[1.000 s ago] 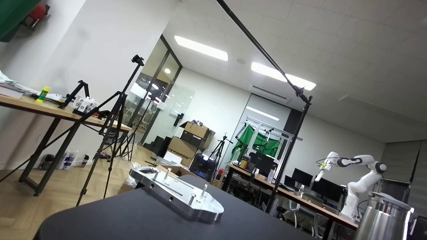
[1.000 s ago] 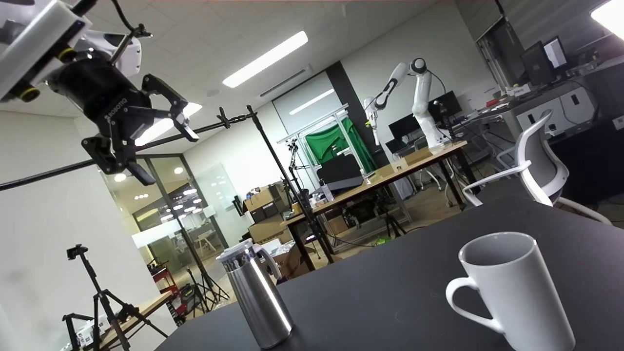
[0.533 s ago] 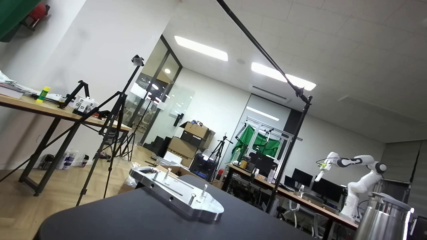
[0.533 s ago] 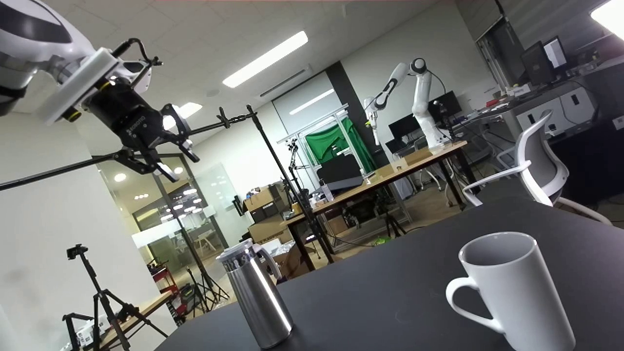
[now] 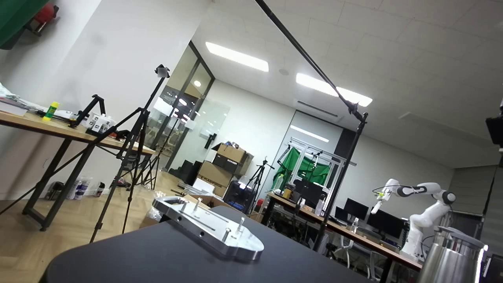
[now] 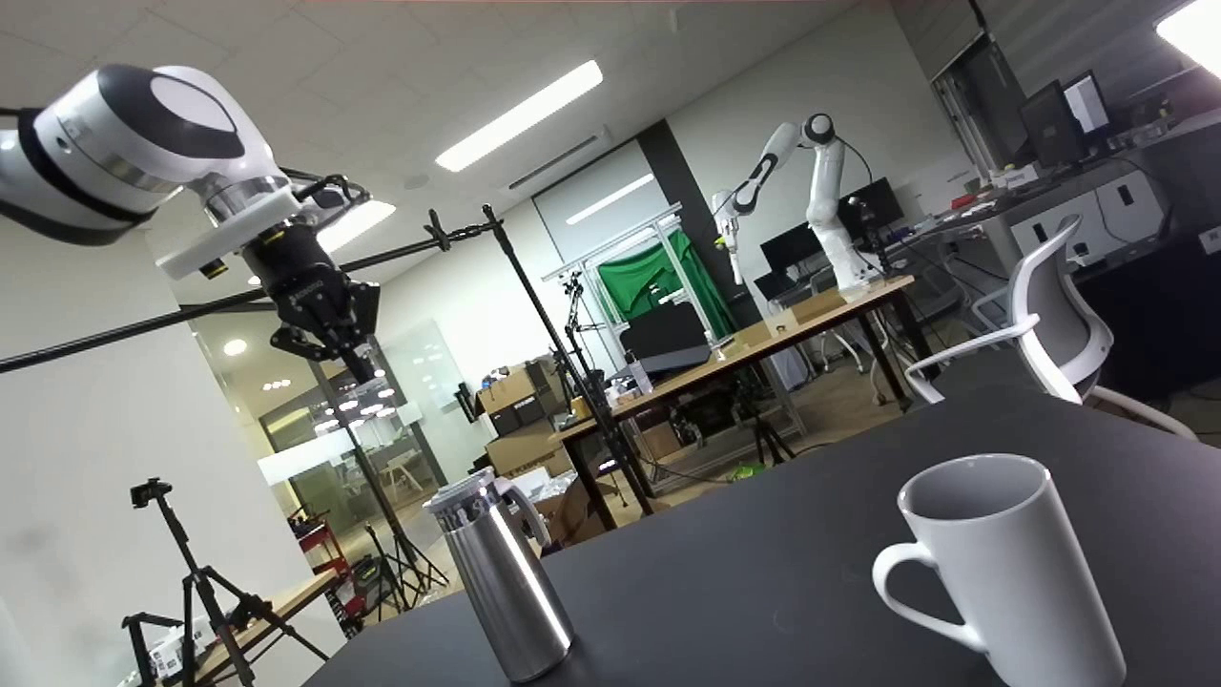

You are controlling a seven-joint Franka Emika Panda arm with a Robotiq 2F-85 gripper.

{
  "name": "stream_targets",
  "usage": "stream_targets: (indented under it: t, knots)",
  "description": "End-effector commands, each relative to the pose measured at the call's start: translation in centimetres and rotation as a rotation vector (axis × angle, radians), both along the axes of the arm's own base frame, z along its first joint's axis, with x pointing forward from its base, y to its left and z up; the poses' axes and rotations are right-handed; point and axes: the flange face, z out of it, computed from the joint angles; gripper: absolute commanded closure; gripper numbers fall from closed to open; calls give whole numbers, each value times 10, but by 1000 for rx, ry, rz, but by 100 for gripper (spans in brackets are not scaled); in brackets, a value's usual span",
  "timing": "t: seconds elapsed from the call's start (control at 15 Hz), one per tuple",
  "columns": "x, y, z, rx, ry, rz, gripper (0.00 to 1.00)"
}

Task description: Open the flask

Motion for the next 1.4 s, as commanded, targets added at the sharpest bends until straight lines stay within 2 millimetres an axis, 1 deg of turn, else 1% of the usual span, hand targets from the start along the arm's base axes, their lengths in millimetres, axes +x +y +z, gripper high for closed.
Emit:
stream_targets:
  t: [0.0, 0.2, 0.73, 0.87, 1.0, 1.2, 1.33]
  knots:
    - [6, 5, -1, 8, 22, 2, 99]
    - [18, 10, -5, 11, 49, 7, 99]
    - [19, 10, -3, 12, 49, 6, 100]
    - [39, 6, -12, 18, 42, -16, 100]
    - [52, 2, -24, 14, 23, -22, 100]
    - [71, -5, -49, 29, 15, -40, 100]
    - [78, -6, -68, 35, 40, -44, 100]
